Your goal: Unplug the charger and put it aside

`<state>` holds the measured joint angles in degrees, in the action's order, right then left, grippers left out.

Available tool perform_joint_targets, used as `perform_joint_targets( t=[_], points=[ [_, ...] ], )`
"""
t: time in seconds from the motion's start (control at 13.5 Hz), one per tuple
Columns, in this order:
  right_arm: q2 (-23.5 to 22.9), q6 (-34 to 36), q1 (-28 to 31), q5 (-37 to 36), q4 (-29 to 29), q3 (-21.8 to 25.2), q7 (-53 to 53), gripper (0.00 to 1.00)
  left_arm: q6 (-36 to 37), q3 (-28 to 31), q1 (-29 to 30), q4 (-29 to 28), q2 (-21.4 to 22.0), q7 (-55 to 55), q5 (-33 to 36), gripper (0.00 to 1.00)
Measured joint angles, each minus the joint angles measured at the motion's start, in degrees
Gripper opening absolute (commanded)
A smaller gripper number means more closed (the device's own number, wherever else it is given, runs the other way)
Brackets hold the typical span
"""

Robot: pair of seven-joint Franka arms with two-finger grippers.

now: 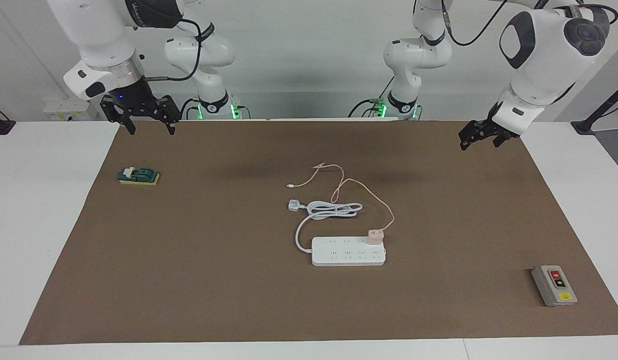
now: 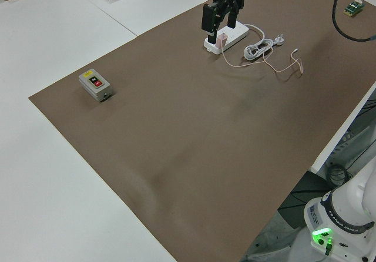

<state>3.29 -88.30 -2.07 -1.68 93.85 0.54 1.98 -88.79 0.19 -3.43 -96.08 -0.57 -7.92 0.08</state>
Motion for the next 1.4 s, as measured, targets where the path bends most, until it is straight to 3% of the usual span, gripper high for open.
perform_joint_targets(
  t=[0.37, 0.66, 0.96, 1.4],
  points=[
    [0.0, 0.0, -0.07, 0.0, 0.0, -0.23, 0.0, 1.0, -2.39, -0.82, -1.95, -0.4, -0.72, -17.3, -2.39, 1.0],
    [-0.29, -0.23, -0.61, 0.61, 0.32, -0.7, 3.11, 1.0, -4.97, -0.85, -2.51, 1.82, -6.61, -35.35, -6.62, 1.0],
    [-2.61, -3.47, -5.39, 2.31, 1.36, -1.28, 14.96, 1.0, -10.63, -0.89, -5.43, 8.78, -16.11, -58.5, -8.01, 1.0],
    [-11.78, -15.26, -13.52, 10.95, 1.55, -1.58, 41.94, 1.0, -24.17, -0.77, -12.08, 11.88, -25.25, -91.98, -7.9, 1.0]
  ],
)
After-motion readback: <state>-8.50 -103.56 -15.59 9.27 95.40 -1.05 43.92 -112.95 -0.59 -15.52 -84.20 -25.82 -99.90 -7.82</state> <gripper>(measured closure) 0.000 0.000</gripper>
